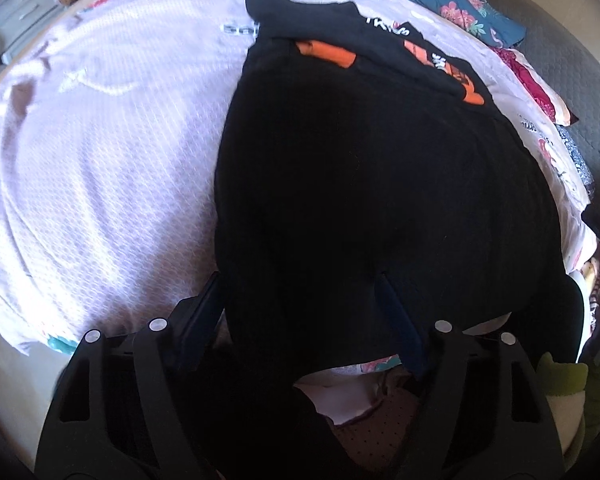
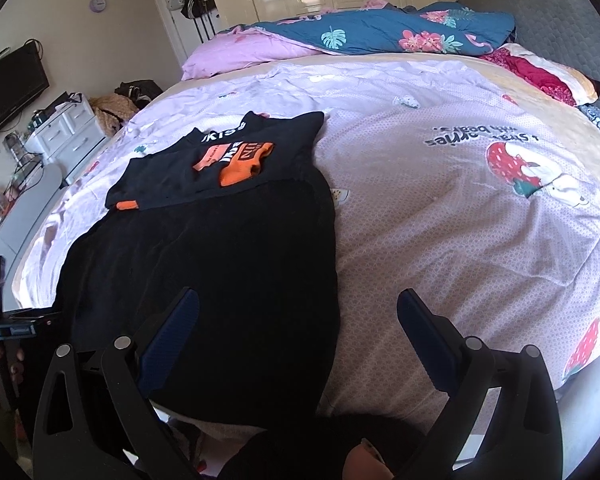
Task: Fold small clothes
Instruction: 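Grasp the shirt hem with the left gripper while the right gripper grasps it too, then lift the hem with both grippers and fold it toward the collar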
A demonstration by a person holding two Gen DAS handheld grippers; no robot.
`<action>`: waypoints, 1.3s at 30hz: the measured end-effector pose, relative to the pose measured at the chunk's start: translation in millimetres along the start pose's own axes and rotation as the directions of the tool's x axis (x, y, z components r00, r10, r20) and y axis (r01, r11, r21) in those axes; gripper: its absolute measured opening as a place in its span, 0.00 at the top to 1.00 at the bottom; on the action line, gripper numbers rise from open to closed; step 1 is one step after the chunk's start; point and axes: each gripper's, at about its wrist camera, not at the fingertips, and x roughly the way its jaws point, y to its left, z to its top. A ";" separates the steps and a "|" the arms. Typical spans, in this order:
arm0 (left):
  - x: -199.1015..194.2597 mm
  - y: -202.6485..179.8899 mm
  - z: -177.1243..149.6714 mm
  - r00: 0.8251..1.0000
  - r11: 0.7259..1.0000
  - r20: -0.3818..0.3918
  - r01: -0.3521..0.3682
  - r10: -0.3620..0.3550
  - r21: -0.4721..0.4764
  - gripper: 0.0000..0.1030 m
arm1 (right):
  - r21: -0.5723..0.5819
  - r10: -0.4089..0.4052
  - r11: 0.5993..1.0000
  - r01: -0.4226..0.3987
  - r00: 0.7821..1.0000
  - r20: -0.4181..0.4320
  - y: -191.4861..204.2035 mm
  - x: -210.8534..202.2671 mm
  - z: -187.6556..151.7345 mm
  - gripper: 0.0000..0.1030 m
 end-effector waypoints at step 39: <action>-88.1 19.2 26.1 0.943 0.985 0.300 0.164 -0.141 -0.051 0.97 | 0.001 0.101 0.995 -0.103 0.976 0.191 1.0 -48.1 14.4 0.93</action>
